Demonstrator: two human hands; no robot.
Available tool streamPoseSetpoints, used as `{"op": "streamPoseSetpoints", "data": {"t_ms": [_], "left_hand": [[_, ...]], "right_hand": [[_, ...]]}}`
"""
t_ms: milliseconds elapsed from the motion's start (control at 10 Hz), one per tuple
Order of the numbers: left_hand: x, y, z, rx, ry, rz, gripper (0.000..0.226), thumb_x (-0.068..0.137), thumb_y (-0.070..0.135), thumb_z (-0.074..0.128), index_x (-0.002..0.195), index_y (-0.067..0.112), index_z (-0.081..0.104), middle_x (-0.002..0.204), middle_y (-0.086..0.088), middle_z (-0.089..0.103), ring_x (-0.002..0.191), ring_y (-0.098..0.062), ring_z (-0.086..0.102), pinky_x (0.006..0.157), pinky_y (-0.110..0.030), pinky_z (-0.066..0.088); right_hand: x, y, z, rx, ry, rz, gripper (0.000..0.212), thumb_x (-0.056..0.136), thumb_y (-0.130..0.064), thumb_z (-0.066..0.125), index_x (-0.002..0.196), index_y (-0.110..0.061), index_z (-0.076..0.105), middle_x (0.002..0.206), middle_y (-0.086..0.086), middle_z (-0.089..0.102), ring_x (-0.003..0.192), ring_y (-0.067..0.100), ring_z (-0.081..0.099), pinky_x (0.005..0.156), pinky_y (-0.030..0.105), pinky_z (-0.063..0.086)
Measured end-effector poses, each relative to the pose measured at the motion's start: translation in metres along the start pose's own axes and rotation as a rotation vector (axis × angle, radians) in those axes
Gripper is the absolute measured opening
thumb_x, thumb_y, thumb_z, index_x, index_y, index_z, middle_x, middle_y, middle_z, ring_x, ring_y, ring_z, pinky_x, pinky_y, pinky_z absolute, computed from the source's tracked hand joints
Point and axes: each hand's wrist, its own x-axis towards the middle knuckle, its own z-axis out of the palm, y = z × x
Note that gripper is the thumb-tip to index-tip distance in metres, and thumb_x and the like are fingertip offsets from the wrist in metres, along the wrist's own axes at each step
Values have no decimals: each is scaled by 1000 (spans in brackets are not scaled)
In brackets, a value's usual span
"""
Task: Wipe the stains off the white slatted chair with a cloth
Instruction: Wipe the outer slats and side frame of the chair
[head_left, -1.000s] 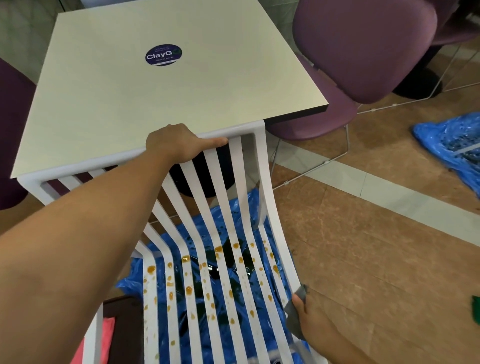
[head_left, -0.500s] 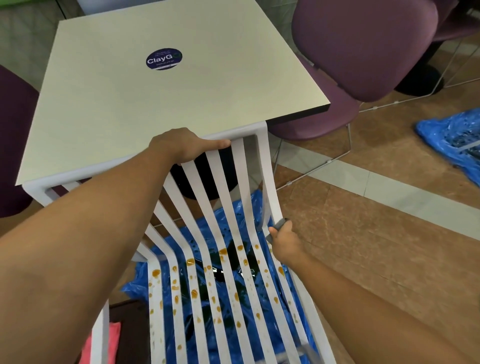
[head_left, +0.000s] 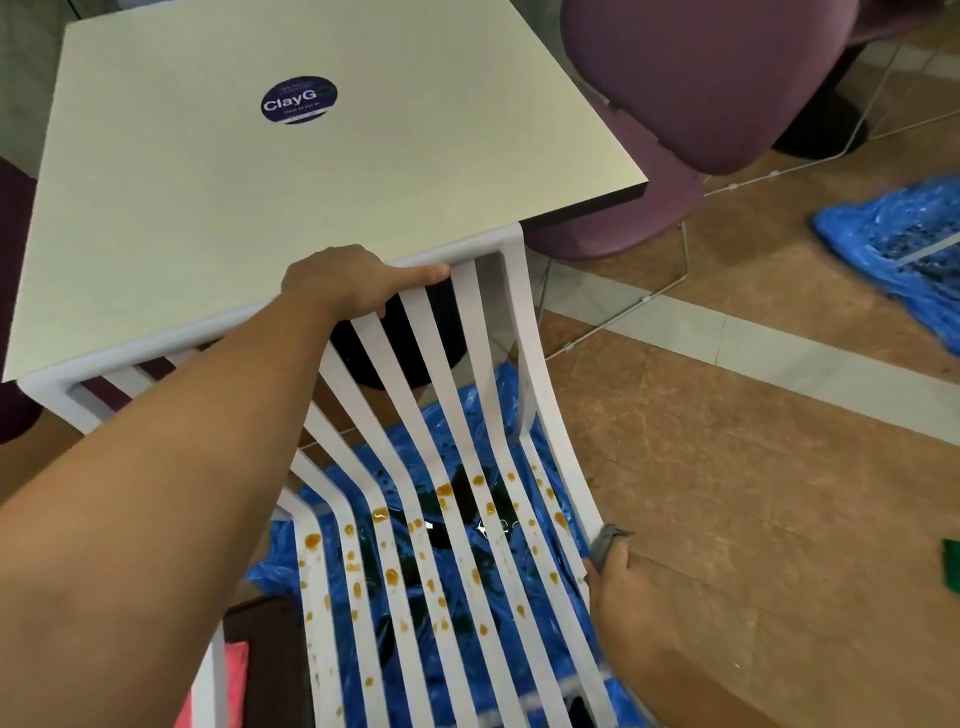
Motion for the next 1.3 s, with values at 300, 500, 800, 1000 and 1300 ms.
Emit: {"op": "streamPoseSetpoints", "data": {"t_ms": [300, 500, 800, 1000, 1300], "left_hand": [[-8, 4, 8, 44, 145, 13, 107, 47, 111, 31, 75, 12, 61, 77, -5, 65, 71, -25, 61, 63, -34, 41], [-8, 3, 4, 21, 126, 6, 115, 39, 114, 32, 83, 14, 69, 83, -5, 67, 77, -27, 62, 74, -39, 48], [-2, 2, 8, 5, 111, 13, 109, 42, 112, 34, 75, 16, 75, 81, -4, 68, 77, -27, 62, 76, -40, 46], [4, -1, 8, -13, 94, 20, 110, 46, 110, 38, 83, 10, 64, 82, -8, 63, 75, -26, 59, 67, -37, 41], [5, 0, 8, -33, 77, 44, 99, 51, 108, 41, 79, 13, 53, 77, -7, 56, 71, -24, 53, 65, -35, 37]], "right_hand": [[83, -40, 11, -110, 105, -42, 39, 106, -43, 29, 130, -13, 34, 108, 7, 67, 80, 21, 68, 62, 29, 51], [72, -30, 10, -24, 112, -65, 33, 103, -47, 36, 119, -18, 38, 97, 3, 65, 70, 16, 62, 58, 30, 51], [-42, 71, 50, -93, -31, -16, 37, 101, -45, 30, 126, -19, 22, 106, 9, 63, 89, 29, 64, 77, 44, 56], [-8, 40, 40, -51, -15, -1, 37, 102, -47, 22, 119, -16, 28, 99, 5, 57, 84, 26, 59, 74, 39, 51], [74, -21, 20, -105, 103, -84, 37, 103, -48, 28, 113, -14, 39, 86, 3, 67, 66, 20, 66, 58, 36, 57]]}}
